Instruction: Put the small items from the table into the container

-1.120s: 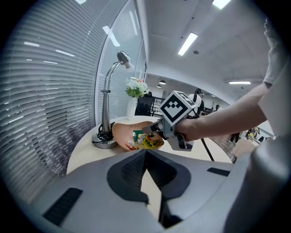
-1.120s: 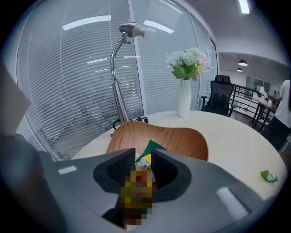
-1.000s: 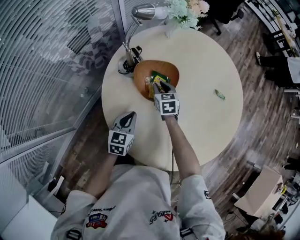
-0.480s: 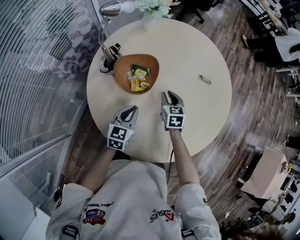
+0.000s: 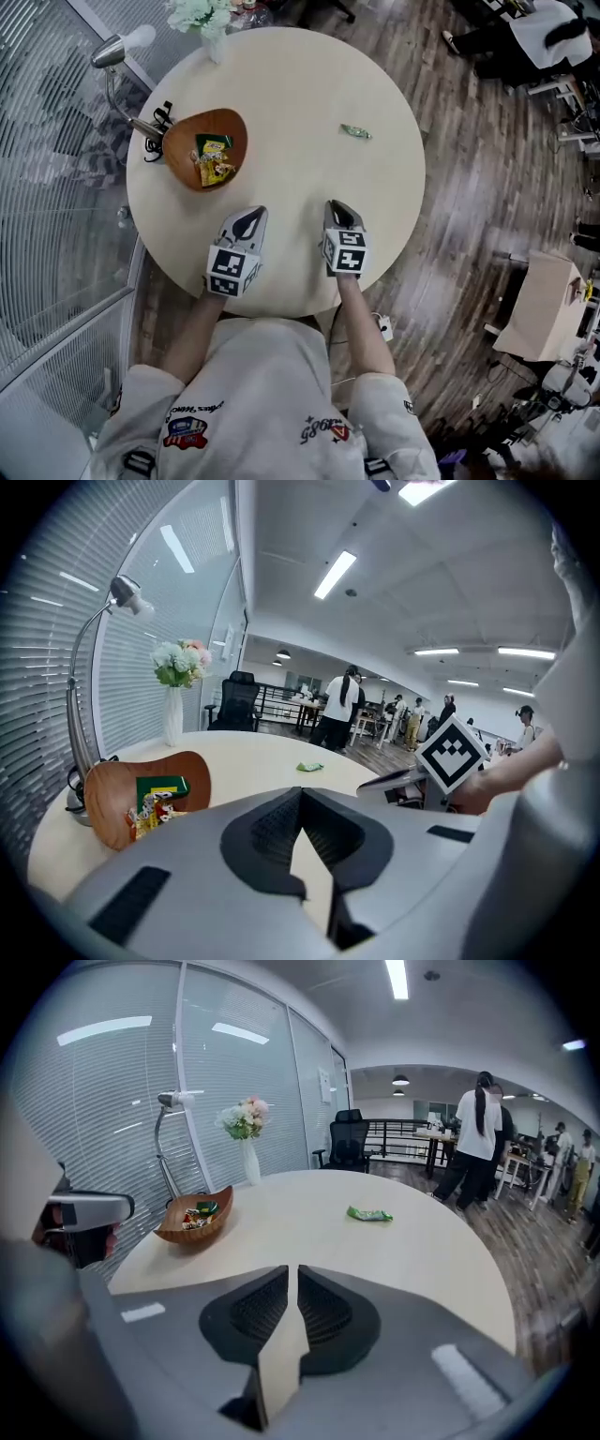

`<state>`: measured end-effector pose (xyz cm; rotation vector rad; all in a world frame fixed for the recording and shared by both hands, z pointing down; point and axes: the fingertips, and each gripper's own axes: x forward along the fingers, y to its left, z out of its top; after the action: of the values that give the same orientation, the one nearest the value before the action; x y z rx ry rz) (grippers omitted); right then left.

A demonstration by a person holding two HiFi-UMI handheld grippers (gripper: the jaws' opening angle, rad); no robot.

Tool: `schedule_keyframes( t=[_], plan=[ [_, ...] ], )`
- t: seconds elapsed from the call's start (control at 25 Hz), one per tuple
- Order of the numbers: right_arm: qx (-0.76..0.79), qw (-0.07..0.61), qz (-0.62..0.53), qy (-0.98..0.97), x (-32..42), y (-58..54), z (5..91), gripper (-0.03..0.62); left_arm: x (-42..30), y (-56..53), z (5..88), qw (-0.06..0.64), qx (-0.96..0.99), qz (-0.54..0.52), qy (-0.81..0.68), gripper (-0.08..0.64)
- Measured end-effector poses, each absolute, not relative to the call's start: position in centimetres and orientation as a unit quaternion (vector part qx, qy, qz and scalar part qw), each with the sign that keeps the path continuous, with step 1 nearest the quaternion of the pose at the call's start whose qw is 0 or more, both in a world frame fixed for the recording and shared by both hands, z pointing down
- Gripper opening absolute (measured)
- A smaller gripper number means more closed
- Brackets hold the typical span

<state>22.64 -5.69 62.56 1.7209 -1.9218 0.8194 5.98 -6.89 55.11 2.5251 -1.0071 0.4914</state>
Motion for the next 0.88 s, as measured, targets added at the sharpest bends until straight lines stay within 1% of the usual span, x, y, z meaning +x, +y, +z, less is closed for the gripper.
schedule_keyframes(
  t=[0.2, 0.44, 0.52, 0.56, 0.6, 0.64, 0.72, 0.76, 0.8, 0.88],
  plan=[
    [0.609, 0.207, 0.297, -0.706, 25.4, -5.5, 62.9, 0.031, 8.8, -7.2, 55.1, 0.191, 0.890, 0.172, -0.378, 0.006],
    [0.579, 0.175, 0.327, -0.726, 26.3, -5.5, 65.0, 0.045, 9.4, -6.9, 55.6, 0.195, 0.873, 0.184, -0.408, 0.006],
    [0.572, 0.158, 0.327, -0.736, 26.9, -5.3, 65.0, 0.095, 9.9, -6.5, 56.0, 0.199, 0.868, 0.188, -0.415, 0.007],
    [0.566, 0.147, 0.326, -0.743, 27.1, -5.4, 64.9, 0.105, 10.1, -6.3, 56.2, 0.201, 0.866, 0.189, -0.418, 0.006],
    [0.560, 0.136, 0.326, -0.750, 27.4, -5.5, 64.8, 0.140, 10.3, -6.2, 56.3, 0.202, 0.864, 0.190, -0.421, 0.006],
    [0.556, 0.129, 0.324, -0.754, 27.7, -5.8, 64.7, 0.159, 10.5, -6.1, 56.4, 0.202, 0.862, 0.191, -0.424, 0.006],
    [0.560, 0.137, 0.309, -0.757, 28.7, -6.8, 64.6, 0.150, 10.5, -6.1, 56.5, 0.203, 0.859, 0.192, -0.430, 0.006],
    [0.563, 0.142, 0.297, -0.758, 29.3, -7.6, 64.4, 0.082, 10.4, -6.1, 56.5, 0.204, 0.857, 0.193, -0.433, 0.006],
    [0.567, 0.143, 0.286, -0.759, 30.0, -8.7, 64.2, 0.002, 10.2, -6.2, 56.6, 0.204, 0.854, 0.195, -0.436, 0.007],
    [0.578, 0.150, 0.263, -0.758, 31.4, -11.2, 63.9, 0.002, 9.9, -6.2, 56.7, 0.206, 0.848, 0.198, -0.446, 0.006]
  ],
)
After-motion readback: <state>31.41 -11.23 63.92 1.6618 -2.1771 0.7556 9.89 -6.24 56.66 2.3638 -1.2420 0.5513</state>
